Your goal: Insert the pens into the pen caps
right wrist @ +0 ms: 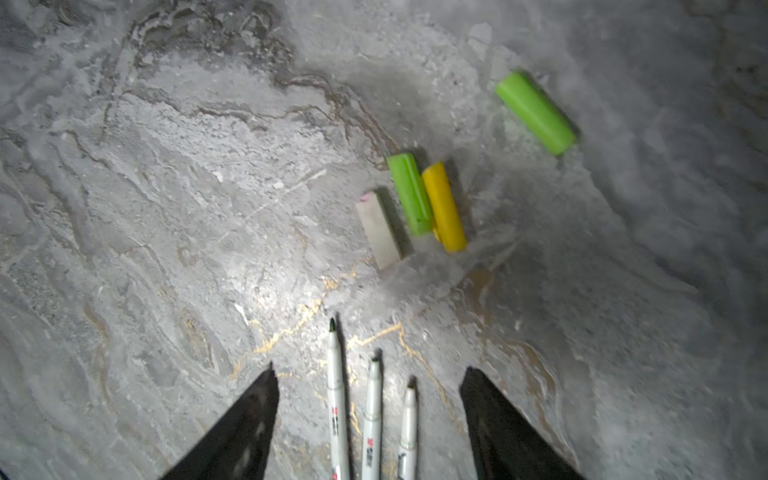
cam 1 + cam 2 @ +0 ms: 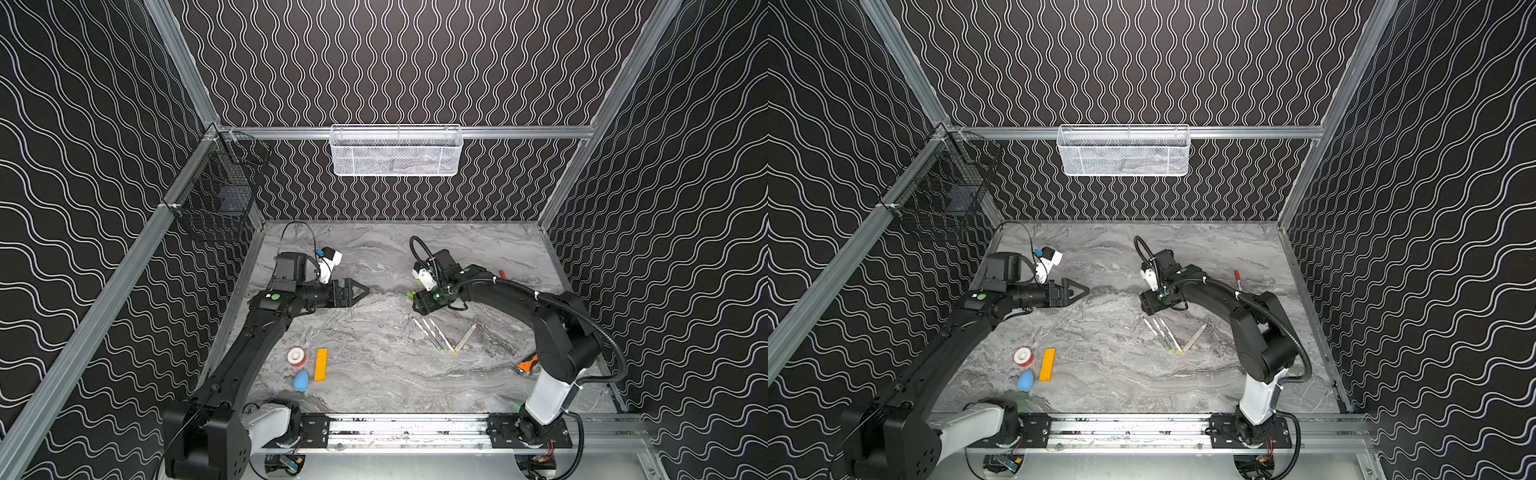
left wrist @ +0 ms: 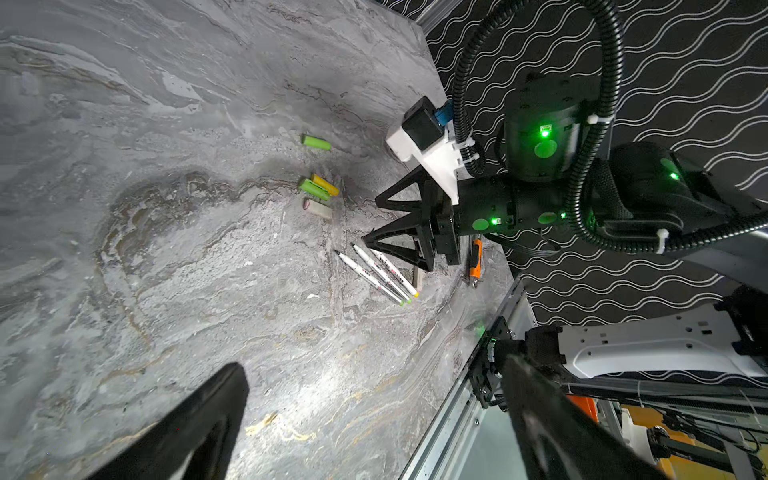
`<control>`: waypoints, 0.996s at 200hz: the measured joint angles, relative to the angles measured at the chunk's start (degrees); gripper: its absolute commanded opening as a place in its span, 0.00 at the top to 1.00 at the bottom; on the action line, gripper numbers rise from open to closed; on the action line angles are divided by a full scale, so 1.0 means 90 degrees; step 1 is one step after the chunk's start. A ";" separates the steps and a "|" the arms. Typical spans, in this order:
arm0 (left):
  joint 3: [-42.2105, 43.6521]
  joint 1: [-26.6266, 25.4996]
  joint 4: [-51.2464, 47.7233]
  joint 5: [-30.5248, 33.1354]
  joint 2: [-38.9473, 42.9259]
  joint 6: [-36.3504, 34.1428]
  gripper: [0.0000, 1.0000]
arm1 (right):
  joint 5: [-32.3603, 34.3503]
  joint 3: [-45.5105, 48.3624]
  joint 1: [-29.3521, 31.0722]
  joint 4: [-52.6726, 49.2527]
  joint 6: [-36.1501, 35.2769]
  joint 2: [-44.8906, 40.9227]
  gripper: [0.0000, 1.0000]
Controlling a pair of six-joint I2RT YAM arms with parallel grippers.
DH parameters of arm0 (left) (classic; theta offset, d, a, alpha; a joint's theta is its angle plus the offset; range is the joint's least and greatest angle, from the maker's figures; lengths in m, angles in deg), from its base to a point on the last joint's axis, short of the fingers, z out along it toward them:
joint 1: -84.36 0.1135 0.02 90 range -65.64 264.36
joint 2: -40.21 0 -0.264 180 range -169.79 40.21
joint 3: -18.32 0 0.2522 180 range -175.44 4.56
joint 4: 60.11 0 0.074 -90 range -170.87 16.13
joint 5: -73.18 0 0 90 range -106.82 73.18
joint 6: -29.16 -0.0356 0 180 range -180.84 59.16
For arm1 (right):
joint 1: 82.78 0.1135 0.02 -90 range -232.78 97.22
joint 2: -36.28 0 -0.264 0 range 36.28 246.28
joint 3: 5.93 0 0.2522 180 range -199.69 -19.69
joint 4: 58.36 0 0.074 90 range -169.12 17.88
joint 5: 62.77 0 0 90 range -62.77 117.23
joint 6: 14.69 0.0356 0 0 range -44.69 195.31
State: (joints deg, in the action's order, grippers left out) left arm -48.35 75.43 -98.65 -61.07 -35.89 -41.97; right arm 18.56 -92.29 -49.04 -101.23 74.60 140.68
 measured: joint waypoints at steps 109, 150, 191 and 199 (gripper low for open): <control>-0.0136 0.0165 -0.0044 -0.0027 -0.0491 0.0005 0.01 | -0.0311 -0.0389 0.0012 0.0090 -0.0333 0.1037 0.34; -0.0182 0.0282 -0.0005 -0.0124 -0.0646 0.0012 0.01 | -0.0304 -0.0571 0.0012 0.0228 -0.0432 0.1229 0.42; -0.0182 0.0403 0.0109 -0.0192 -0.0733 0.0032 0.01 | -0.0219 -0.0663 0.0036 0.0321 -0.0573 0.1331 0.50; -0.0182 0.0418 0.0131 -0.0206 -0.0733 0.0032 0.01 | -0.0168 -0.0663 0.0051 0.0321 -0.0605 0.1333 0.52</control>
State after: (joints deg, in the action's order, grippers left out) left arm -49.98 79.19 -97.47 -62.93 -42.49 -41.68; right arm 17.06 -98.25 -48.58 -98.34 69.16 152.68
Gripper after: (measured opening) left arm 0.986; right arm 0.504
